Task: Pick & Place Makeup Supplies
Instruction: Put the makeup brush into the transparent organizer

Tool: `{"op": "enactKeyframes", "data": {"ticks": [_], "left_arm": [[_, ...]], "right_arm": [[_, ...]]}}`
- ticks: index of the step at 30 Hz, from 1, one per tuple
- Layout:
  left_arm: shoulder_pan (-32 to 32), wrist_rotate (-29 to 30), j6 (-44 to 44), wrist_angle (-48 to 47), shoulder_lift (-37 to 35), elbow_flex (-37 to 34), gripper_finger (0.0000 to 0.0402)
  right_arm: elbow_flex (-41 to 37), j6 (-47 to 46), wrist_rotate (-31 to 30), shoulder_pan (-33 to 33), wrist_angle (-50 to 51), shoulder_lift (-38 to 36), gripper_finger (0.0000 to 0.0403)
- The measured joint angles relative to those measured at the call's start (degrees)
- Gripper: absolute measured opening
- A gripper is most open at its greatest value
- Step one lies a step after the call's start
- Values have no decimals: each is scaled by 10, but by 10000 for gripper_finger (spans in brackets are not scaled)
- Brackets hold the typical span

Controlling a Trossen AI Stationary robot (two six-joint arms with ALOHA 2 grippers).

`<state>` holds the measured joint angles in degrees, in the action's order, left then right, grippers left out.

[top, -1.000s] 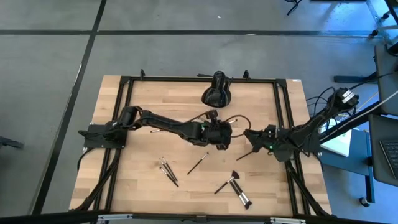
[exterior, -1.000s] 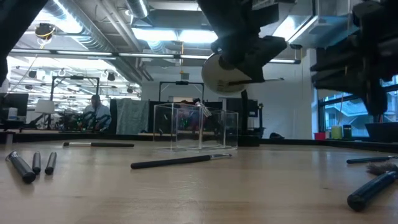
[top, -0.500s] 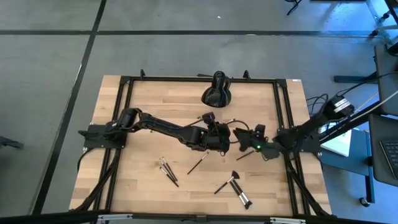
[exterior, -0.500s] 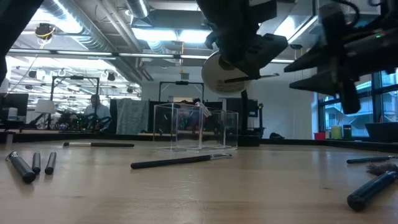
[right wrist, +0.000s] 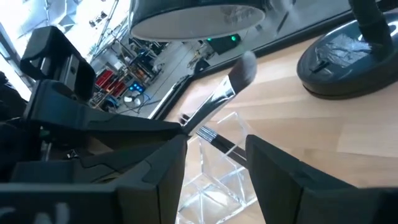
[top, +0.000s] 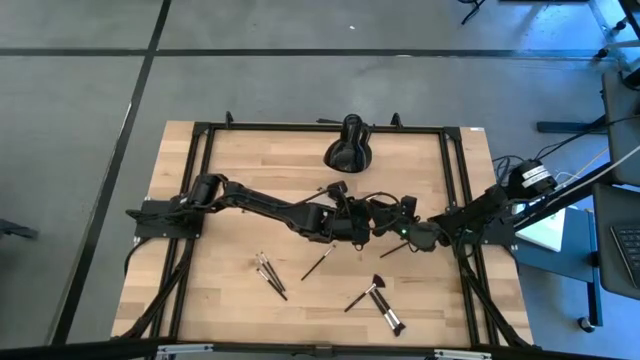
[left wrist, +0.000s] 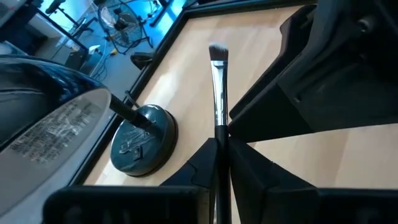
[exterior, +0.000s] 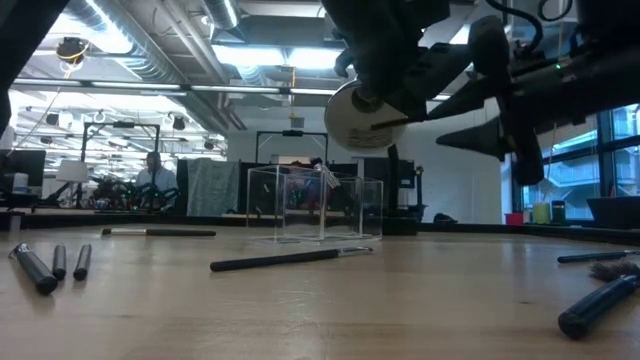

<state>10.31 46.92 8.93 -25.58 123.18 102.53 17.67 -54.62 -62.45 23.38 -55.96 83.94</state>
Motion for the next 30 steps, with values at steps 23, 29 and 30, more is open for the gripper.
{"op": "enactKeyframes", "data": {"ticks": [23, 29, 30], "left_arm": [[-1, 3, 9, 4, 3, 0, 31], [-9, -10, 10, 6, 3, -1, 31], [-10, -10, 10, 6, 3, -1, 31]], "right_arm": [[4, -11, 3, 24, -46, -3, 171], [2, -3, -21, 37, -50, -2, 167], [1, -3, -24, 37, -47, -2, 165]]}}
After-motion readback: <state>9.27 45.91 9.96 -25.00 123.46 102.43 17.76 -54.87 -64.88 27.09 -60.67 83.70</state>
